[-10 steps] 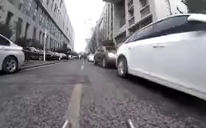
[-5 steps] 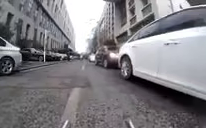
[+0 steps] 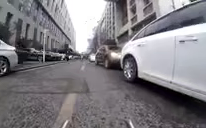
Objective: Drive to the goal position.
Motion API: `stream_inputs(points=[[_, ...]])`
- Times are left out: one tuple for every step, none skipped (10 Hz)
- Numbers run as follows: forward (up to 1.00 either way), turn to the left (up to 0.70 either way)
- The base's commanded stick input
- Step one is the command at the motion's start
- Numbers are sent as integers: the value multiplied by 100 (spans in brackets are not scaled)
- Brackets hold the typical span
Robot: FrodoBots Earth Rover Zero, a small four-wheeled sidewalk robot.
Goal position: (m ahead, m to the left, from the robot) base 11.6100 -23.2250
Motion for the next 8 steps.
stream_inputs(points=[[70, 14], [70, 14], [70, 14], [70, 14], [70, 14], [70, 14], [70, 14], [70, 14]])
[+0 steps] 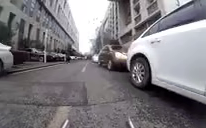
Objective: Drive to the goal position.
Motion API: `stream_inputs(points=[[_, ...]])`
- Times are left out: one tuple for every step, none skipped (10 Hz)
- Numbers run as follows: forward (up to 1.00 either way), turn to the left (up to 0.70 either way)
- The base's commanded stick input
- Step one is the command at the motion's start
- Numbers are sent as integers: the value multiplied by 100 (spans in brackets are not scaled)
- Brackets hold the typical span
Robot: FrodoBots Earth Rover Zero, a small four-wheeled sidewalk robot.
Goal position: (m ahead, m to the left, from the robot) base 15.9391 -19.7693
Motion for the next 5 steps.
stream_inputs(points=[[70, 14], [70, 14], [70, 14], [70, 14], [70, 9]])
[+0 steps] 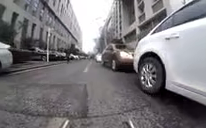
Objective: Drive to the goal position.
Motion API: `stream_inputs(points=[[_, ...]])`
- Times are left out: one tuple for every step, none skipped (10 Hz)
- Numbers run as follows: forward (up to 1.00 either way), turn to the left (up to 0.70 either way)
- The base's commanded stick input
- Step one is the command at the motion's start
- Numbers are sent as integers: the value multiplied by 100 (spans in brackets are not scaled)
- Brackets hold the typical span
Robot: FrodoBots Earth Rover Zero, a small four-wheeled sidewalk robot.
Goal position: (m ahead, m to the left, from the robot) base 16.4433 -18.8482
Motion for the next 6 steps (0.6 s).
stream_inputs(points=[[70, 1], [70, 0], [70, 0], [70, 0], [70, 0], [70, 0]])
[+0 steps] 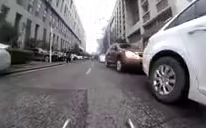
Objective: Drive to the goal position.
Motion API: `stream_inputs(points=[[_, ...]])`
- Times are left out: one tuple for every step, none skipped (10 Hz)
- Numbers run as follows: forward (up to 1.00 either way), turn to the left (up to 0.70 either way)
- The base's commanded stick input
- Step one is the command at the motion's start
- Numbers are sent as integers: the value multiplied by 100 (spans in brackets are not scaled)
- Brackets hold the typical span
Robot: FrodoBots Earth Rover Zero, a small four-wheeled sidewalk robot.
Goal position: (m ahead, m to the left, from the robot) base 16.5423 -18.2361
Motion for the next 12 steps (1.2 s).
stream_inputs(points=[[70, 0], [70, 0], [70, 0], [70, 1], [70, 11], [70, 13], [70, 14], [70, 14], [70, 14], [70, 13], [70, 8], [70, 0]])
